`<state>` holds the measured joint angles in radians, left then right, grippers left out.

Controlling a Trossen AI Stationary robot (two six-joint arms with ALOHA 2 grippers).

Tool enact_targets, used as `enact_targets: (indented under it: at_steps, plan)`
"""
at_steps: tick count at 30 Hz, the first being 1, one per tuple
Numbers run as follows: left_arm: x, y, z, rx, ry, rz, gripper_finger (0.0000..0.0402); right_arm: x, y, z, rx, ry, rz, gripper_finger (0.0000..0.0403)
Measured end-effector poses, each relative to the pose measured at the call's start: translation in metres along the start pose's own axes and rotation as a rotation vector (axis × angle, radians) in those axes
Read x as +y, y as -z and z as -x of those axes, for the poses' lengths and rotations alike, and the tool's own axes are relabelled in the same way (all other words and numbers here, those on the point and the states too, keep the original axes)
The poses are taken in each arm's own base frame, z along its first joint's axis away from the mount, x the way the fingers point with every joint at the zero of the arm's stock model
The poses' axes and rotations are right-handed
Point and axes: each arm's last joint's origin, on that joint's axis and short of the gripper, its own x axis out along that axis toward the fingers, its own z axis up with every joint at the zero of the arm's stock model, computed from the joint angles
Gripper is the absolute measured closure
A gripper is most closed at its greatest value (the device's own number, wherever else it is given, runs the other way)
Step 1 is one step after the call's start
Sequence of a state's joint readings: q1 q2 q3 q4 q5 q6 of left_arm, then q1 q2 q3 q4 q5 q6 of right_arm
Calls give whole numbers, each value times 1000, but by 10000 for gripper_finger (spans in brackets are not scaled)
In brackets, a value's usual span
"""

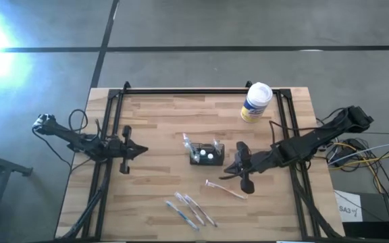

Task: Pick & Place toothbrushing station
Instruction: Put the orange toothbrush into the black mesh organizer

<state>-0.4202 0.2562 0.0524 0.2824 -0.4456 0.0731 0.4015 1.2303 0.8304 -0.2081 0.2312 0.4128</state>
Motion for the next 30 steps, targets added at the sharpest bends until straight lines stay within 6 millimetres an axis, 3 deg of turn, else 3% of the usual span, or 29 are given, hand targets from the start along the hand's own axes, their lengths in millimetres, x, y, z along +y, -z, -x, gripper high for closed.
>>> enact_targets:
  at_steps: [19,30]
  plan:
    - [0,-3,0,-17,12,23,392,13,-12,-23,222,162,-194,389]
    - [0,-5,0,-30,10,54,392,33,-9,-59,440,321,-244,298]
